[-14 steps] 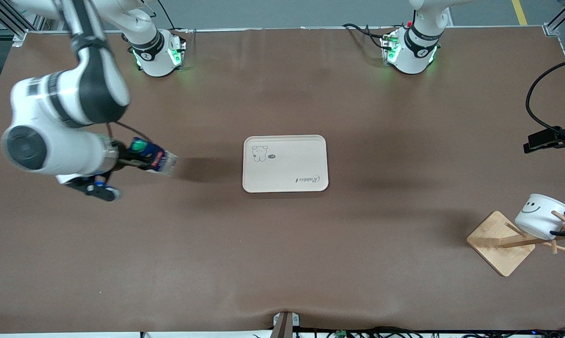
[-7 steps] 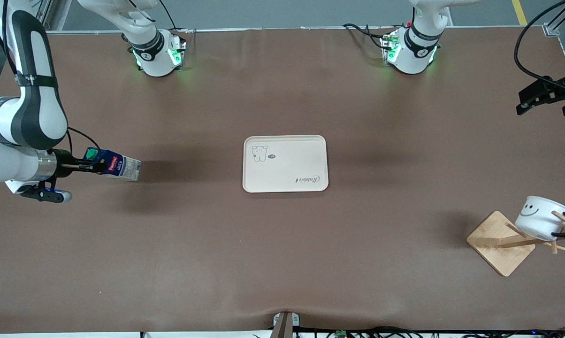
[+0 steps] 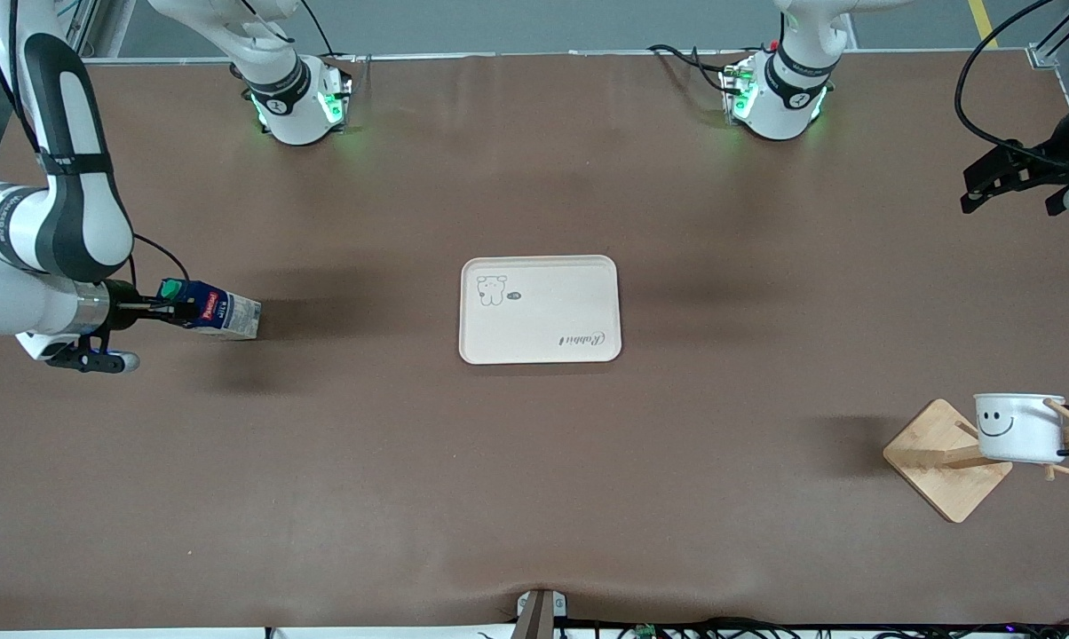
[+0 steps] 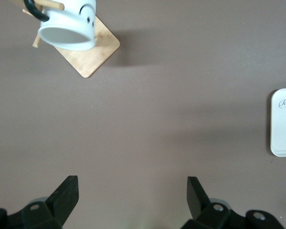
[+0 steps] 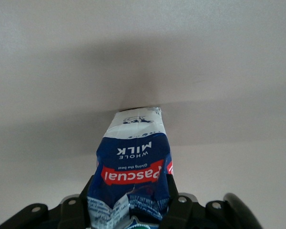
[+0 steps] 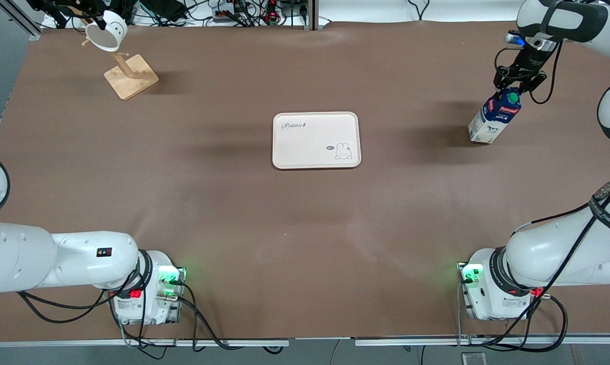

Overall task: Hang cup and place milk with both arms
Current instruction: 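Lower the milk carton onto the table with the right gripper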

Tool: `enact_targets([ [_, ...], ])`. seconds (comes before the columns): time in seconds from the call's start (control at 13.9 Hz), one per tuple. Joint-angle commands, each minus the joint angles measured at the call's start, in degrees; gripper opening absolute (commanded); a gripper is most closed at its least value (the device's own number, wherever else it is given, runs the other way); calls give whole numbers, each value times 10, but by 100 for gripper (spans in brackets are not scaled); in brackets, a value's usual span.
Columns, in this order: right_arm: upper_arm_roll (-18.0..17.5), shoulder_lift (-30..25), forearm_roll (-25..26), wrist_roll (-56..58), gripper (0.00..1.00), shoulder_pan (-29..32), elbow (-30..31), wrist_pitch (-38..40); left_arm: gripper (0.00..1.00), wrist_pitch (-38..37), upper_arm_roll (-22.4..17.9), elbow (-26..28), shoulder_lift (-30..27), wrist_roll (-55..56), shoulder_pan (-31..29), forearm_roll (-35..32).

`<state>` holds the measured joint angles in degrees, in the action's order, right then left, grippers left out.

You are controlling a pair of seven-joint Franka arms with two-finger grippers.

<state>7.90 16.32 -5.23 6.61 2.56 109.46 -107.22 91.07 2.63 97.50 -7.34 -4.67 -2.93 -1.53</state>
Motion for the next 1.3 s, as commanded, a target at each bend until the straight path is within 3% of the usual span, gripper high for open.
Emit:
enact_targets([
  [0.0, -12, -24, 14, 12, 0, 14, 43, -26, 100, -7, 1, -4, -4, 0, 3, -1],
  [0.22, -12, -24, 14, 38, 0, 22, 68, -61, 100, -7, 1, -8, 4, 0, 2, -1],
  [0.29, -13, -23, 14, 52, 6, 25, 76, -75, 100, -7, 1, -18, 7, -1, 3, -1],
  [0.36, -12, -23, 14, 65, 27, 26, 82, -82, 100, -7, 1, -24, 12, 2, 5, -1],
  [0.43, -13, -23, 14, 67, 30, 26, 87, -84, 100, -8, 2, -27, 13, 2, 6, -1],
  [0.58, -13, -22, 14, 67, 45, 26, 88, -84, 100, -9, 1, -27, 14, 2, 5, -1],
  [0.72, -14, -23, 13, 67, 71, 25, 85, -81, 100, -9, 1, -32, 15, 2, 3, -1],
  [0.94, -14, -23, 12, 66, 99, 25, 85, -78, 100, -16, 1, -36, 17, 3, 4, -1],
  [1.22, -15, -23, 9, 66, 100, 24, 85, -78, 100, -19, 1, -58, 34, 3, 3, -1],
])
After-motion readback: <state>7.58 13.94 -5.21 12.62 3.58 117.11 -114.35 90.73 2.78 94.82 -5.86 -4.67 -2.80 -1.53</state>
